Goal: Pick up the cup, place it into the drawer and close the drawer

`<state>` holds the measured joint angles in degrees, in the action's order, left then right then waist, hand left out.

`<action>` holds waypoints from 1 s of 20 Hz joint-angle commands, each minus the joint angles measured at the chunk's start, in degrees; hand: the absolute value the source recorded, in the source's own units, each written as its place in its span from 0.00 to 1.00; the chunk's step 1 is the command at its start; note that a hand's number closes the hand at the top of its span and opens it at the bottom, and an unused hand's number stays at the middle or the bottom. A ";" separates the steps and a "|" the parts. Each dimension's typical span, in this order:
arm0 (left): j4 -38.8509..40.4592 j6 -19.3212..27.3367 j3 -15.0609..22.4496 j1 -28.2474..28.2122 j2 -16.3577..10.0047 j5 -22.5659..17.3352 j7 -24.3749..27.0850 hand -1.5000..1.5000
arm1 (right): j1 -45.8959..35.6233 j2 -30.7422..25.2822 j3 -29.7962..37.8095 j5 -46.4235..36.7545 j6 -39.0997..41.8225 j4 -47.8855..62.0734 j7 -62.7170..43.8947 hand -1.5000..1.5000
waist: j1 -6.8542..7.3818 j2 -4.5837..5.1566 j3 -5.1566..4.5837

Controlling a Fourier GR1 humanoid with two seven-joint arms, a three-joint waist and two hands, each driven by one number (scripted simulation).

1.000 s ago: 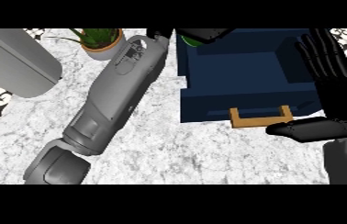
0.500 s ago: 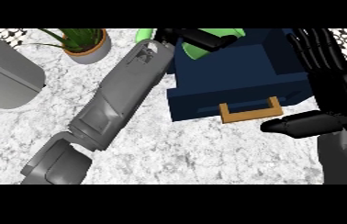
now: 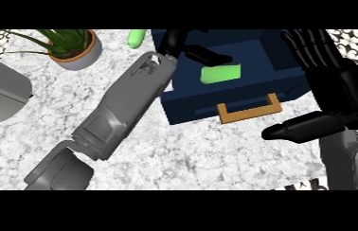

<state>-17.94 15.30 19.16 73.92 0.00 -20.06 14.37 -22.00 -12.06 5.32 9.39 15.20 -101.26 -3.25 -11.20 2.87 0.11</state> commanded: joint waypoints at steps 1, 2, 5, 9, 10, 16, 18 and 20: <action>-2.65 -0.31 -0.24 -2.63 0.00 -4.92 2.86 0.00 | -2.51 1.29 -2.56 3.85 3.15 0.61 -1.34 0.00 | -0.53 0.03 -0.09; -2.42 -0.63 -1.12 -1.70 0.00 -5.80 3.27 0.00 | -1.14 2.21 -3.84 4.96 4.32 -0.36 -1.00 0.00 | -0.49 -0.03 -0.08; -4.59 -2.12 -2.60 -1.82 0.00 -9.41 6.63 0.00 | -0.77 1.53 -7.80 7.54 10.80 -0.04 -0.35 1.00 | -0.68 0.19 -0.09; -5.55 -0.10 -4.06 -1.32 0.00 -12.91 11.68 0.00 | -0.98 -1.55 -10.65 11.06 16.64 0.31 -5.09 1.00 | 0.19 -0.27 -0.13; -6.13 0.53 -4.05 -1.67 0.00 -13.62 12.83 0.00 | 0.09 -3.26 -12.27 8.96 18.48 0.87 -5.43 1.00 | 1.48 -0.67 -0.13; -3.99 3.15 -4.01 -0.99 0.00 -15.90 14.05 0.00 | 3.82 -10.47 -16.87 -1.96 21.31 -2.11 -9.74 0.00 | 4.46 -1.76 -0.11; -3.41 2.29 -4.46 -1.98 0.00 -16.70 15.07 0.00 | 3.73 -11.55 -16.75 -8.88 20.14 -2.09 -6.48 0.00 | 6.07 -1.74 -0.06; -3.61 1.92 -5.39 -0.66 0.00 -17.15 14.25 0.00 | 2.94 -13.06 -17.80 -15.63 18.64 -1.68 -5.69 0.00 | 7.76 -1.99 -0.06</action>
<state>-22.05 17.50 14.97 72.43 0.00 -36.01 28.31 -19.85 -22.32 -10.85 3.43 34.77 -102.68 -10.35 -5.92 1.26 0.02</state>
